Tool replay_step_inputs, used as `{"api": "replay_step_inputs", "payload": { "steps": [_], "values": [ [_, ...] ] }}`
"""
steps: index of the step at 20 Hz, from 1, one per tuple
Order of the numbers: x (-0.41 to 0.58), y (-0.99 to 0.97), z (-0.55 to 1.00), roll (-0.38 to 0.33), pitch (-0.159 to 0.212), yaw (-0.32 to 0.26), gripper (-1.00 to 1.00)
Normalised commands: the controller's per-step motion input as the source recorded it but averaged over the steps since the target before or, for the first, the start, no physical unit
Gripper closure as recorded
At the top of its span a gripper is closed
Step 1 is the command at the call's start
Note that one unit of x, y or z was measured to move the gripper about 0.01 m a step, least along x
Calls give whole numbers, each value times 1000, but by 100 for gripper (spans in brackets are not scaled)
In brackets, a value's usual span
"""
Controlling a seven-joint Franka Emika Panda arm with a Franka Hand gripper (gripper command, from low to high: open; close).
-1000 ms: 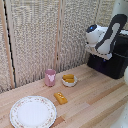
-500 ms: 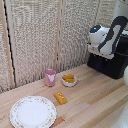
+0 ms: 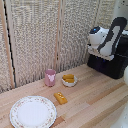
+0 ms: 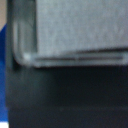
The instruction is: Carefully navigate your gripper to the air fryer's handle. Confidently seize the handle using your gripper. Gradually bring the handle toward yourself to access the air fryer.
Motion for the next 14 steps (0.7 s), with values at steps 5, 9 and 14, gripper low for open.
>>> {"api": "replay_step_inputs", "payload": {
  "steps": [5, 9, 14],
  "values": [
    [0, 186, 18, 338, 237, -67, 100],
    [16, 304, 0, 367, 224, -57, 100],
    [17, 417, 0, 364, 140, -71, 100]
  ]
}}
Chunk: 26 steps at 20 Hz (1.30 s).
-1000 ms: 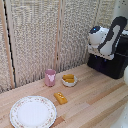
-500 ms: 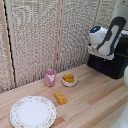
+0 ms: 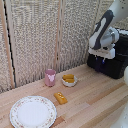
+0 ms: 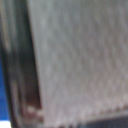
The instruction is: Carefully navigate your gripper to the air fryer's handle. Confidently seize the handle using your gripper. Gradually bring the handle toward yourself to access the air fryer.
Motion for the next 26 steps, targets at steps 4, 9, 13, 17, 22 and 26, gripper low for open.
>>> {"api": "replay_step_inputs", "payload": {
  "steps": [4, 9, 13, 17, 22, 26],
  "values": [
    [0, 561, -26, 299, 103, -55, 100],
    [0, 662, -27, 235, 52, -83, 100],
    [0, 666, 0, 216, 13, -99, 100],
    [0, 664, 0, 204, 42, -103, 100],
    [2, 598, -7, 190, 79, -130, 100],
    [-6, 599, 0, 184, 31, -134, 100]
  ]
}}
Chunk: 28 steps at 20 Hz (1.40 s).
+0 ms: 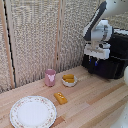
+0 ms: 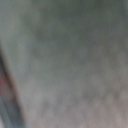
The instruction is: Carefully navigate your gripper to the air fryer's handle. Confidently seize the handle using your gripper. Gradually bring the handle toward yourself to access the air fryer.
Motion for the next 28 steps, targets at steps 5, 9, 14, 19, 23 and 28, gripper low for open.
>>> {"api": "replay_step_inputs", "payload": {
  "steps": [5, 9, 14, 19, 23, 28],
  "values": [
    [-45, 791, -167, 76, -29, -101, 100],
    [-60, 932, -304, 9, -39, -49, 100],
    [-89, 938, -195, 1, -13, -40, 100],
    [-91, 958, -202, 0, -9, -34, 100],
    [-21, 844, -61, 0, 0, -45, 100],
    [13, 83, 221, -103, 0, -39, -100]
  ]
}}
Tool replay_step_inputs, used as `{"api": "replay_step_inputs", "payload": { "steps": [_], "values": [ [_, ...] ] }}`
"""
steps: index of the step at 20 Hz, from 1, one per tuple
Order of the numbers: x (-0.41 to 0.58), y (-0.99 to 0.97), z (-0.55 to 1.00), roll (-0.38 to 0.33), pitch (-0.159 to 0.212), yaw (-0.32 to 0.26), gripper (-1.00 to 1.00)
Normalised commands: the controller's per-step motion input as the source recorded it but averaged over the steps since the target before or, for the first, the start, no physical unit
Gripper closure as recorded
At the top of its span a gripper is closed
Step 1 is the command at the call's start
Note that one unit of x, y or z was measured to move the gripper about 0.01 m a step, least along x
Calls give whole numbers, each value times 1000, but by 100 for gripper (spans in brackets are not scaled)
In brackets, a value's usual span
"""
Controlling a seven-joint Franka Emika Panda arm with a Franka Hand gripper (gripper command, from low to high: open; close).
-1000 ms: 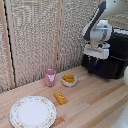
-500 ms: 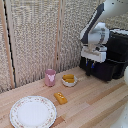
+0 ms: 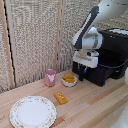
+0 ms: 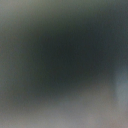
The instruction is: Carefully navigate your gripper to the air fryer's handle. Confidently seize the handle using your gripper. Gradually bring the handle toward yourself to access the air fryer.
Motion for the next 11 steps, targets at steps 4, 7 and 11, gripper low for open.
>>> {"api": "replay_step_inputs", "payload": {
  "steps": [4, 7, 11],
  "values": [
    [0, -20, 611, -180, -6, -67, -100],
    [0, -3, 820, -41, -7, -96, -100],
    [82, 12, 841, -15, -6, -88, -100]
  ]
}}
